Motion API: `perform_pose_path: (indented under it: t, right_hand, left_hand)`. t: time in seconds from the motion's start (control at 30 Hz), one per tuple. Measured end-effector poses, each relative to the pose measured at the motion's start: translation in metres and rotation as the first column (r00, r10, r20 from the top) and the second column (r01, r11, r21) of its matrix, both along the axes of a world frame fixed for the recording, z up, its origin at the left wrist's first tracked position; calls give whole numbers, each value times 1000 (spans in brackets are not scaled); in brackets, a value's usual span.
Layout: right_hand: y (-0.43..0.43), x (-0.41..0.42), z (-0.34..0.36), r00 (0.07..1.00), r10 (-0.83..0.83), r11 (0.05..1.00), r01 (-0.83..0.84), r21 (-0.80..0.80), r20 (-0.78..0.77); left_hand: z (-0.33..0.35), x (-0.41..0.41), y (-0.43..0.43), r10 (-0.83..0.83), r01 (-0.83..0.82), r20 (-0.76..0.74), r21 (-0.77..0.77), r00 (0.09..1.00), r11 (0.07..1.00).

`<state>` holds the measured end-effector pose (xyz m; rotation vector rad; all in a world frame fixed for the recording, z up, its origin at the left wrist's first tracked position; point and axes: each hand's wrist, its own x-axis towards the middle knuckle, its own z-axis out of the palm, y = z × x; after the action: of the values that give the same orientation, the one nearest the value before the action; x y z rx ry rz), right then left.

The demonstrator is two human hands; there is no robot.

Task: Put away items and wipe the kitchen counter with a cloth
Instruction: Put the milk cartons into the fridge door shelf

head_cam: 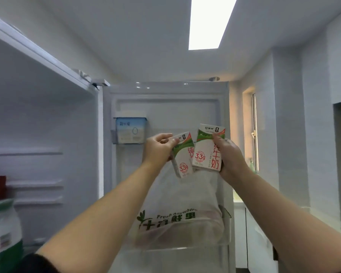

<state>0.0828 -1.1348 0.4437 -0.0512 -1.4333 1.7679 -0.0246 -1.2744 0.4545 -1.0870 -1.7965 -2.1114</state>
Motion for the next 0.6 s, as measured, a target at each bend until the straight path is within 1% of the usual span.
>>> perform_pose_path:
  t: [0.07,0.13,0.2,0.27,0.37,0.47,0.53,0.57,0.6]
  right_hand:
    - [12,-12,20,999,11,999,-9,43,-43]
    - [21,-27,40,996,20,996,-12,92,-88]
    - [30,-41,59,991,27,991,-9,134,-134]
    - [42,-57,76,983,21,986,11,169,-182]
    - [65,-80,104,969,15,982,32,184,-248]
    - [91,-105,128,954,51,984,2,177,-294]
    - [103,-123,134,966,34,970,30,242,-256]
    - [107,-133,133,977,9,957,53,285,-214]
    - [109,-143,132,986,-20,943,74,325,-165]
  left_hand:
    - [21,-10,6,94,-89,-139,41,986,995]
    - [44,-19,13,177,-161,-260,80,949,984]
    - [67,-29,20,235,-212,-347,103,908,972]
    - [88,-43,31,272,-245,-383,117,883,962]
    - [114,-63,47,277,-251,-415,118,867,961]
    - [137,-82,58,359,-332,-490,145,794,932]
    - [144,-98,66,407,-451,-552,63,727,890]
    - [143,-106,70,415,-522,-590,-13,693,853]
    - [141,-114,74,416,-598,-633,-93,653,796]
